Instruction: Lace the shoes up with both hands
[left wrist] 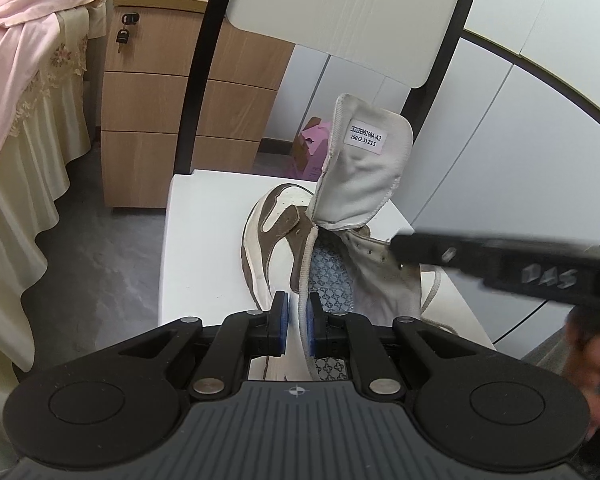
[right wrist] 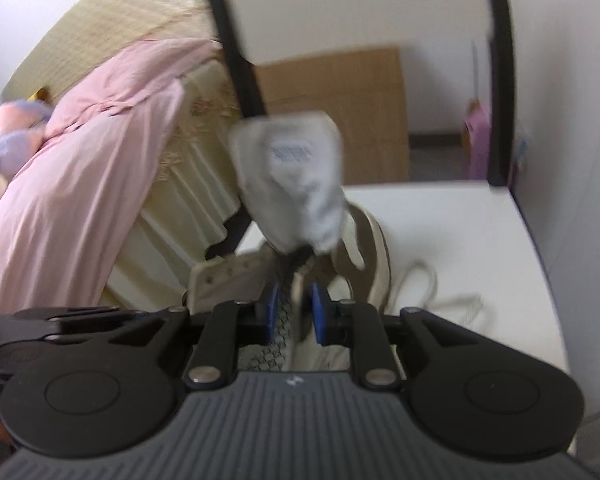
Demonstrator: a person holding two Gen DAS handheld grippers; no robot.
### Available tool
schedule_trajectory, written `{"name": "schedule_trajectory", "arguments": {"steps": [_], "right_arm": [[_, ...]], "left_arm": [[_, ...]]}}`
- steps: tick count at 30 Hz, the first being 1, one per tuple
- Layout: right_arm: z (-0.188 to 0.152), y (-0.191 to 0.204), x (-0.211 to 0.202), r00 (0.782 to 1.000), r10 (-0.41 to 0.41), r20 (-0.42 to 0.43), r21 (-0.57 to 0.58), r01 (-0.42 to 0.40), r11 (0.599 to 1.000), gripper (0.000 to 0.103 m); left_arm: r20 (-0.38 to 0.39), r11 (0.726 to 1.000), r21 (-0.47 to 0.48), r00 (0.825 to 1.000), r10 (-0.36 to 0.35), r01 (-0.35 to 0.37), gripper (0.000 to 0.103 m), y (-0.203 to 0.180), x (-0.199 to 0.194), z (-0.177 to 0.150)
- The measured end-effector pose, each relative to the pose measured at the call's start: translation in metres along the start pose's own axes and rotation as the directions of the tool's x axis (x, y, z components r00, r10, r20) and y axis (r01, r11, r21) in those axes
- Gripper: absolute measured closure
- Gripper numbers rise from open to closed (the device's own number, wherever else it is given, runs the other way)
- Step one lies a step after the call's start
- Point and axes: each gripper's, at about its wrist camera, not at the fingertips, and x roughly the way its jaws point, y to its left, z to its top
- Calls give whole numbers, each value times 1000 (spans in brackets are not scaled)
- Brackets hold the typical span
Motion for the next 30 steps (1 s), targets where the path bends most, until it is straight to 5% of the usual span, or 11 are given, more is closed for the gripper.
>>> {"name": "schedule_trajectory", "arguments": {"steps": [5,10,13,19,24,26,30], "right_arm": [[23,13,-15,999,22,32,-146,-17,989,76],[73,25,-22,997,57,50,-347,-36,937,46],[98,32,-5,998,67,-8,-490,-62,869,35],[111,47,53,975,-11,-220,-722,-155,674,35],[93,67,75,960,-114,-255,-850,-167,500,39],[87,73,77,952,-138,-275,-870,-185,458,47],[83,81,65,949,-124,-289,-866,-204,456,63]], "left_arm": [[-10,1000,-2,1000,-11,11,92,1,0,2],[-16,1000,-1,1000,-16,16,92,1,1,3],[-20,1000,-2,1000,-18,18,92,1,1,3],[-12,999,19,1000,-27,28,92,-4,-1,2],[-22,997,64,999,-43,44,91,-9,-2,1],[-25,997,61,999,-45,47,91,-8,-2,1],[-25,997,44,998,-61,62,91,-5,-5,1]]}}
